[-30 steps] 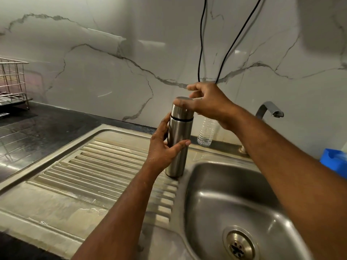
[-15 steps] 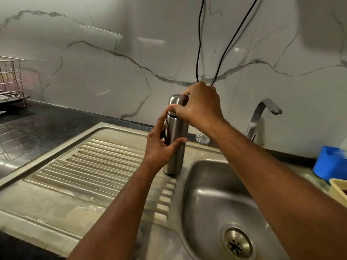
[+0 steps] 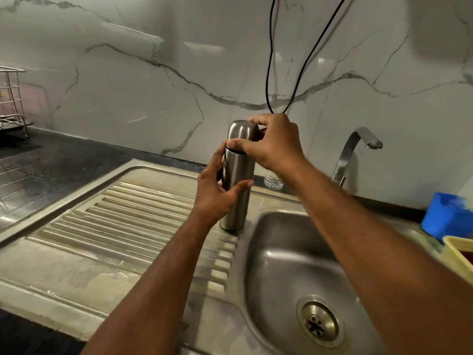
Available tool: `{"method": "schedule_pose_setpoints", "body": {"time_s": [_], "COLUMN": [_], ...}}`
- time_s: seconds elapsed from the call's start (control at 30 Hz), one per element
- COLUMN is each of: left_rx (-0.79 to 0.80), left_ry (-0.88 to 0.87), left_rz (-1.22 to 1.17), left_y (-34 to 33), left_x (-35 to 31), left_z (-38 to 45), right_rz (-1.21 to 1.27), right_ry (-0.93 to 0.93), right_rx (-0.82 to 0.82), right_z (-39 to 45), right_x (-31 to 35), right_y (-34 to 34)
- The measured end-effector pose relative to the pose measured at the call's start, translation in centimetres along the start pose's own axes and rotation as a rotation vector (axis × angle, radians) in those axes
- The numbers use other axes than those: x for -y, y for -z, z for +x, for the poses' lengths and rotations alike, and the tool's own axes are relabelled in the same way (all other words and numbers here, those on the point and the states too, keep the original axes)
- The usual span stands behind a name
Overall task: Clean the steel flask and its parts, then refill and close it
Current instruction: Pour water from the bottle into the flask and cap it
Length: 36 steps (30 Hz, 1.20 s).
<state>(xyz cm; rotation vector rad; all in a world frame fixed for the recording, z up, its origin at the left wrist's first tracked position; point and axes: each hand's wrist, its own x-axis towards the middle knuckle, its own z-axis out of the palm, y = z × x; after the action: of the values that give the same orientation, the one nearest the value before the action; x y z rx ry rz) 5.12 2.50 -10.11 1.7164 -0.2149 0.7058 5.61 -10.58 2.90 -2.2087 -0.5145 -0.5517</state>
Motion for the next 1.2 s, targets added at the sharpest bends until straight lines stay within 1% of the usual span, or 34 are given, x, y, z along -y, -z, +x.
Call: {"method": "schedule_pose_setpoints", "body": {"time_s": [0.03, 0.07, 0.1, 0.13, 0.17, 0.2, 0.3, 0.33, 0.37, 0.4, 0.57, 0.63, 0.67, 0.77, 0.8, 0.83, 0.87, 1.0, 1.03, 1.07, 1.1, 1.13, 1.2], "left_rx": [-0.001, 0.004, 0.009, 0.012, 0.017, 0.021, 0.024, 0.026, 0.025, 0.023, 0.024, 0.03, 0.032, 0.037, 0.037, 0.037, 0.037, 0.031, 0.03, 0.027, 0.023, 0.021, 0.029], "left_ry": [-0.006, -0.008, -0.004, 0.006, 0.014, 0.018, 0.011, 0.007, 0.002, 0.0, -0.036, -0.044, -0.043, -0.025, -0.023, -0.022, -0.022, -0.032, -0.028, -0.022, -0.015, -0.008, 0.005], "left_rz": [0.005, 0.007, 0.004, -0.003, -0.012, -0.014, -0.006, -0.007, -0.005, -0.003, 0.021, 0.028, 0.022, -0.012, -0.014, -0.01, -0.004, 0.007, 0.002, -0.001, 0.0, 0.006, 0.019], "left_y": [0.1, 0.2, 0.3, 0.4, 0.5, 0.5, 0.5, 0.5, 0.5, 0.4, 0.2, 0.2, 0.2, 0.3, 0.3, 0.3, 0.3, 0.2, 0.2, 0.2, 0.2, 0.3, 0.3], "left_x": [0.1, 0.2, 0.3, 0.3, 0.2, 0.0, -0.3, -0.3, -0.3, -0.3, -0.3, -0.4, -0.4, -0.5, -0.4, -0.5, -0.5, -0.8, -0.9, -1.1, -1.1, -1.1, -0.9], "left_z": [0.0, 0.0, 0.0, 0.0, 0.0, 0.0, 0.0, 0.0, 0.0, 0.0, 0.1, 0.2, 0.2, 0.1, 0.1, 0.1, 0.0, 0.0, 0.0, -0.1, -0.1, -0.1, -0.1], "right_rz": [-0.111, -0.208, -0.275, -0.301, -0.277, -0.183, 0.306, 0.363, 0.351, 0.308, 0.075, -0.007, 0.022, 0.262, 0.284, 0.281, 0.263, 0.054, 0.003, -0.021, 0.0, 0.068, 0.248], "right_ry": [0.029, 0.05, 0.067, 0.069, 0.051, 0.015, -0.126, -0.117, -0.09, -0.062, 0.017, 0.025, 0.006, -0.107, -0.106, -0.09, -0.068, -0.006, -0.001, -0.005, -0.024, -0.063, -0.143], "right_rx": [-0.122, -0.203, -0.231, -0.218, -0.174, -0.091, 0.268, 0.323, 0.315, 0.271, -0.027, -0.057, -0.005, 0.335, 0.38, 0.367, 0.314, 0.051, 0.007, -0.003, 0.035, 0.12, 0.342], "right_z": [-0.7, -1.4, -1.7, -1.6, -1.0, -0.3, 0.9, 1.1, 1.0, 0.9, 0.2, 0.5, 0.9, 1.7, 1.8, 1.7, 1.6, 0.8, 0.7, 0.8, 1.1, 1.3, 1.6], "right_x": [0.3, 0.7, 1.1, 1.3, 1.2, 1.0, 0.1, -0.4, -0.6, -0.6, 0.1, 0.3, 0.3, 0.2, 0.0, -0.2, -0.3, 0.2, 0.3, 0.4, 0.4, 0.4, 0.0], "right_y": [-0.9, -1.6, -1.9, -1.7, -1.1, -0.2, 1.9, 1.8, 1.7, 1.4, 0.5, 0.6, 0.9, 1.9, 2.1, 2.1, 1.9, 0.4, 0.1, 0.0, 0.1, 0.5, 1.4]}}
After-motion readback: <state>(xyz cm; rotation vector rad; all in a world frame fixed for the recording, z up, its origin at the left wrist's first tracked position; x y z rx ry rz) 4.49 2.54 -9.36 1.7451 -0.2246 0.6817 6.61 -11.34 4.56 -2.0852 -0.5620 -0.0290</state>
